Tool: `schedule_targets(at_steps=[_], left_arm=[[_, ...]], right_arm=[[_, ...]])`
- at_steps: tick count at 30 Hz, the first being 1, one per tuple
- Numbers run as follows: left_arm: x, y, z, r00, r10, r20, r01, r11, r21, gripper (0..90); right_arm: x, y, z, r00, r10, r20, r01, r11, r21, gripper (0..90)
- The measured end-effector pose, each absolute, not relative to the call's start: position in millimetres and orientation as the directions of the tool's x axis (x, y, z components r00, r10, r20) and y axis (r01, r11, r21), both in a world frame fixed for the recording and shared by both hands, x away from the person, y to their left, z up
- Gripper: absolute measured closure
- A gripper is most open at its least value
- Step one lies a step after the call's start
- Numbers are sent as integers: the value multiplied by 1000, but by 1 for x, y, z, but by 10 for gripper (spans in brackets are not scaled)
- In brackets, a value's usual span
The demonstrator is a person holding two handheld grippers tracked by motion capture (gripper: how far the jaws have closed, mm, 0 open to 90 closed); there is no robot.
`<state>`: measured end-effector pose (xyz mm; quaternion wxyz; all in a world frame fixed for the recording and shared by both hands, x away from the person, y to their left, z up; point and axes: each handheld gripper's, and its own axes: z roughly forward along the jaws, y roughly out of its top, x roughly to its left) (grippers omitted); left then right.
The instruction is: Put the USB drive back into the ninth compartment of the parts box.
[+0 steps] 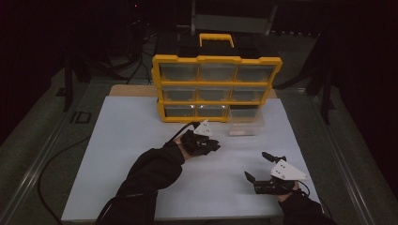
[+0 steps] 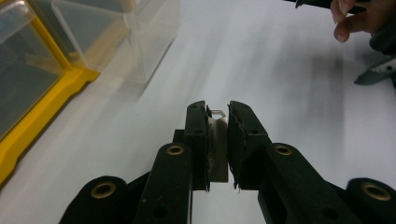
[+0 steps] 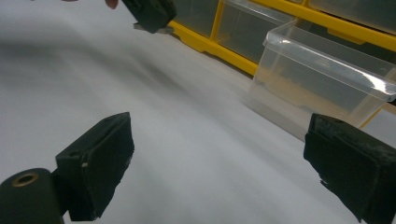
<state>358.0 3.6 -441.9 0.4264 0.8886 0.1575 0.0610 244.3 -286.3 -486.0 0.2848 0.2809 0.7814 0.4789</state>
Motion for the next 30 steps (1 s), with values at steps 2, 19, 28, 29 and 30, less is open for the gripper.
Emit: schedule_targets(at_steps=[2, 19, 28, 29, 30], left_arm=[[359, 1, -439, 942, 334, -13, 221, -592, 775, 785], [372, -24, -414, 926, 378, 20, 219, -578, 786, 785], [383, -35, -404, 911, 412, 33, 219, -549, 806, 785], [383, -36, -403, 911, 412, 29, 223, -548, 806, 785], [384, -37, -403, 911, 410, 31, 221, -551, 805, 785]], right_arm=[[244, -286, -486, -680, 711, -179, 164, 385, 908, 80], [244, -286, -486, -680, 712, -176, 163, 380, 910, 80], [244, -286, -485, -681, 710, -179, 160, 383, 910, 80], [244, -286, -485, -681, 710, -180, 160, 384, 910, 80], [244, -286, -485, -681, 709, -181, 159, 385, 909, 80]])
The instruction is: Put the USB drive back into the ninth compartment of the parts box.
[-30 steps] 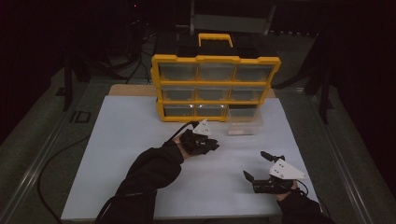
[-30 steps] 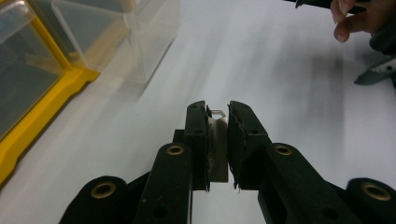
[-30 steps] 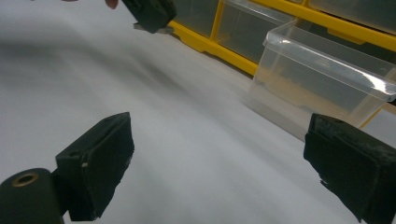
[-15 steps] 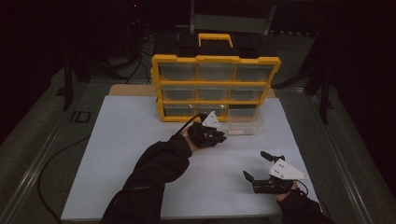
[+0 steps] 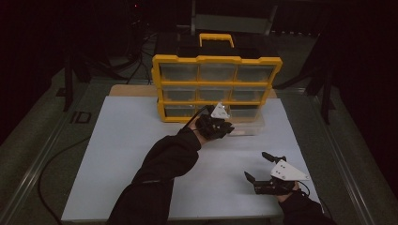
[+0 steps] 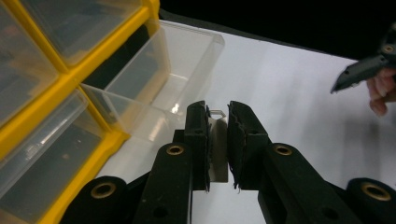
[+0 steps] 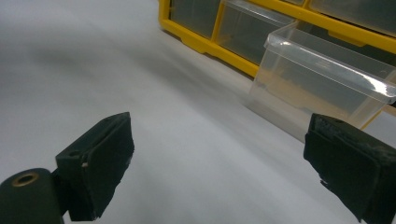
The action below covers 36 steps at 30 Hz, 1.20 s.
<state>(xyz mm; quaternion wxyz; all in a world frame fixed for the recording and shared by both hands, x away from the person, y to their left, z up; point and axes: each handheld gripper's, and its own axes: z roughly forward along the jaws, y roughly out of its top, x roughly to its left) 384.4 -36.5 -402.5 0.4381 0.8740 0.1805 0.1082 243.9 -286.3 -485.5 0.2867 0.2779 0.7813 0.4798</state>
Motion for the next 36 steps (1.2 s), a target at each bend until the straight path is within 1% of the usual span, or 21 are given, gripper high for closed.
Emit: schedule_targets(at_steps=[4, 7, 17, 28, 36], left_arm=[[389, -40, -400, 906, 423, 12, 236, -527, 816, 785], [392, -43, -399, 902, 430, 22, 232, -529, 817, 785], [404, -59, -392, 897, 442, 15, 240, -514, 823, 785], [414, -73, -397, 891, 455, -2, 250, -485, 838, 784], [422, -80, -400, 876, 482, 16, 246, -475, 845, 784]], right_arm=[[244, -286, -486, -681, 710, -180, 161, 385, 909, 80], [244, -286, -485, -681, 710, -180, 160, 384, 909, 80], [244, -286, -485, -686, 705, -180, 154, 382, 911, 80], [243, -285, -485, -686, 705, -180, 153, 382, 911, 80], [243, -286, -485, -686, 706, -177, 154, 379, 912, 80]])
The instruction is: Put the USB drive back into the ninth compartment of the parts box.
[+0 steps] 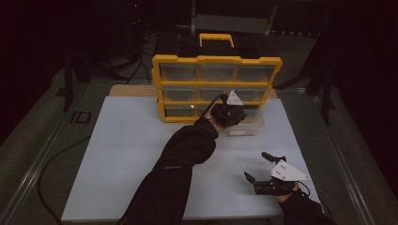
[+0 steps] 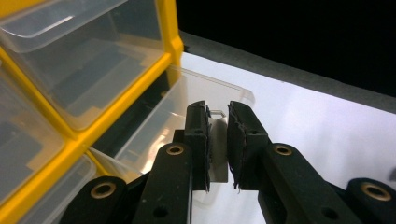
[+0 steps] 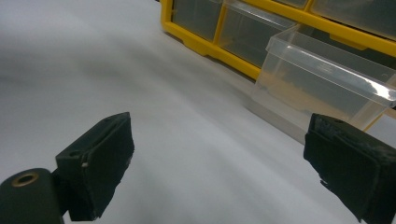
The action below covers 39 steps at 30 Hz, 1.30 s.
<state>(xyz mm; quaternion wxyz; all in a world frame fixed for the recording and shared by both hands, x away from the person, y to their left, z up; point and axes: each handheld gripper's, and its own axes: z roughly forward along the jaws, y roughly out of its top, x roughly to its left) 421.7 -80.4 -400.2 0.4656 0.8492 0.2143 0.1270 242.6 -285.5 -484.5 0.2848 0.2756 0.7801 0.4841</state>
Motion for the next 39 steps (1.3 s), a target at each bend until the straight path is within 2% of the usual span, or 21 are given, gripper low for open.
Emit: schedule_targets(at_steps=[10, 28, 29, 32, 33, 35, 39], left_arm=[[430, -85, -406, 847, 532, 7, 270, -442, 855, 784], [439, -91, -412, 830, 558, -6, 292, -426, 856, 776], [439, -91, -412, 826, 563, -4, 294, -426, 856, 751], [438, -91, -411, 815, 579, 4, 304, -434, 848, 517], [437, -90, -410, 816, 577, 2, 301, -428, 852, 469], [436, -90, -408, 813, 583, -5, 305, -418, 856, 380], [432, -89, -407, 825, 566, -12, 307, -430, 849, 275]], right_arm=[[242, -285, -484, -690, 701, -182, 149, 383, 912, 80], [243, -285, -485, -693, 698, -181, 153, 387, 909, 81], [243, -285, -485, -693, 698, -182, 153, 388, 909, 81], [242, -285, -485, -694, 697, -182, 153, 390, 908, 80], [243, -285, -485, -694, 697, -181, 153, 388, 909, 81], [243, -285, -485, -694, 697, -181, 153, 388, 909, 81], [242, -284, -485, -694, 697, -182, 153, 390, 908, 81]])
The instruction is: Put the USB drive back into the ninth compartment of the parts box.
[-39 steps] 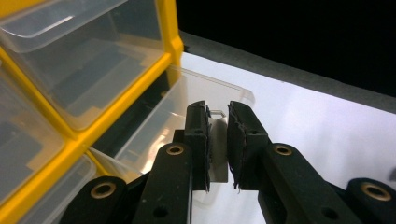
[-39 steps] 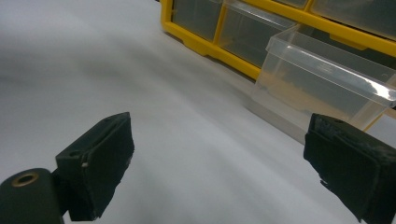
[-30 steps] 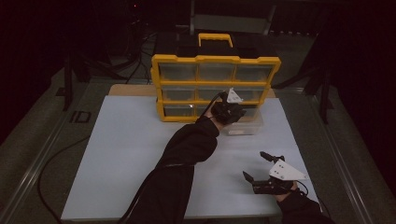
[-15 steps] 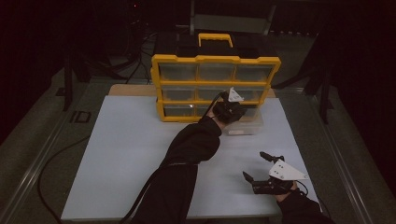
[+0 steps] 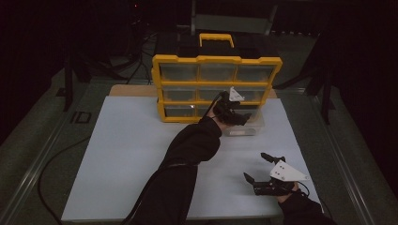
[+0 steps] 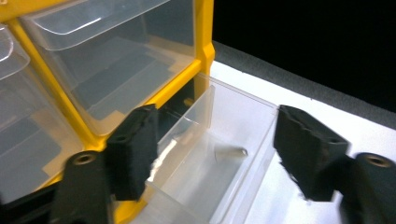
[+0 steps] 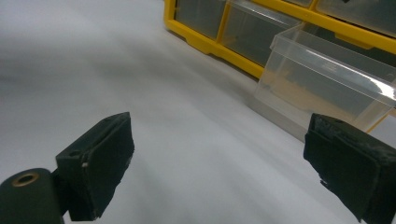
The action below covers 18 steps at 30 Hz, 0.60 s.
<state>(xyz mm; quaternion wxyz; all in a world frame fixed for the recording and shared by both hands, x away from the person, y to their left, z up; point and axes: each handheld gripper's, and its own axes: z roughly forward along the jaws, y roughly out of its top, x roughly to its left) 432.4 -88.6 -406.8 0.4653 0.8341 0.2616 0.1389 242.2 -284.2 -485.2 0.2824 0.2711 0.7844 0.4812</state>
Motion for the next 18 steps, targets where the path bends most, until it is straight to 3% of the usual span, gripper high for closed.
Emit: schedule_targets(at_steps=[11, 18], left_arm=[[421, -78, -404, 854, 519, -49, 317, -443, 839, 0], [415, -64, -402, 865, 498, -65, 310, -427, 850, 0]], right_arm=[[242, -284, -485, -691, 699, -185, 155, 393, 906, 81], [242, -284, -485, -691, 699, -187, 154, 394, 906, 81]])
